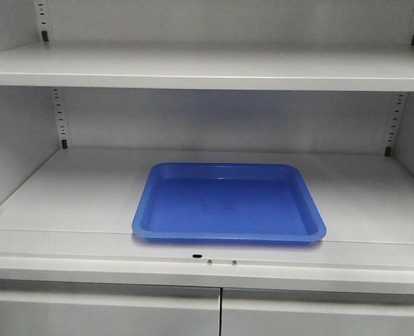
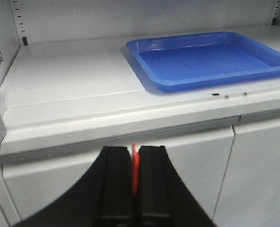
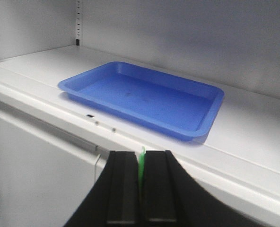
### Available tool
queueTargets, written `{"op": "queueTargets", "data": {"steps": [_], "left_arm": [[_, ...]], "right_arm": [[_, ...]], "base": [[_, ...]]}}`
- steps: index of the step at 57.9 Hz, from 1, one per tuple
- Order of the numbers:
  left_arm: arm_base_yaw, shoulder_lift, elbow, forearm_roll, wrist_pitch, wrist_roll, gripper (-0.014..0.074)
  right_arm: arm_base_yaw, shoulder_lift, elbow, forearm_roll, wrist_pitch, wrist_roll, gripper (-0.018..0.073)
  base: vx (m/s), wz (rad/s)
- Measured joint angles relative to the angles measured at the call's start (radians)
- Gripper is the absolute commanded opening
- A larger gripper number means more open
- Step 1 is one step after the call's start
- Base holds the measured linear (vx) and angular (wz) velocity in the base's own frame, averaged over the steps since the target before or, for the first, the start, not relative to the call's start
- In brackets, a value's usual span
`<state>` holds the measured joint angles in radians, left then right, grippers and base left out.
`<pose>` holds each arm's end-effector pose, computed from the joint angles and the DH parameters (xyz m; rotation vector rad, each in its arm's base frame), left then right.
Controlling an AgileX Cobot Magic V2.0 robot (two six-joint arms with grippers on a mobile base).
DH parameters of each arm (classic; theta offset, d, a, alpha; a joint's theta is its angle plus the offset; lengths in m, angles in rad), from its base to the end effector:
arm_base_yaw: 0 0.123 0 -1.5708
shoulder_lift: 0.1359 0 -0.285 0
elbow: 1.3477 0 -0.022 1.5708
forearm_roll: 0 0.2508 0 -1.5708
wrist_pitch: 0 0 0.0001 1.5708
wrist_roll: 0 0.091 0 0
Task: Sort red and green spoons into left cabinet
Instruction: 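Position in front of the open cabinet shelf with the blue tray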
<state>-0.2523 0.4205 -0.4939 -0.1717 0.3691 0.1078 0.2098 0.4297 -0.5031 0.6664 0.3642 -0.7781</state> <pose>0.0867 -0.0282 0.3169 0.2222 1.7682 -0.2747 0.0852 0.0387 0.3259 -0.4619 1.6399 0.2375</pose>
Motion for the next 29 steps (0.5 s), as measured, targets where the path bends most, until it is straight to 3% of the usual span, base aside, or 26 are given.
{"op": "queueTargets", "data": {"steps": [29], "left_arm": [[0.0, 0.0, 0.0, 0.0, 0.0, 0.0, -0.0006]], "right_arm": [[0.0, 0.0, 0.0, 0.0, 0.0, 0.0, -0.0003]], "base": [[0.26, -0.06]]}}
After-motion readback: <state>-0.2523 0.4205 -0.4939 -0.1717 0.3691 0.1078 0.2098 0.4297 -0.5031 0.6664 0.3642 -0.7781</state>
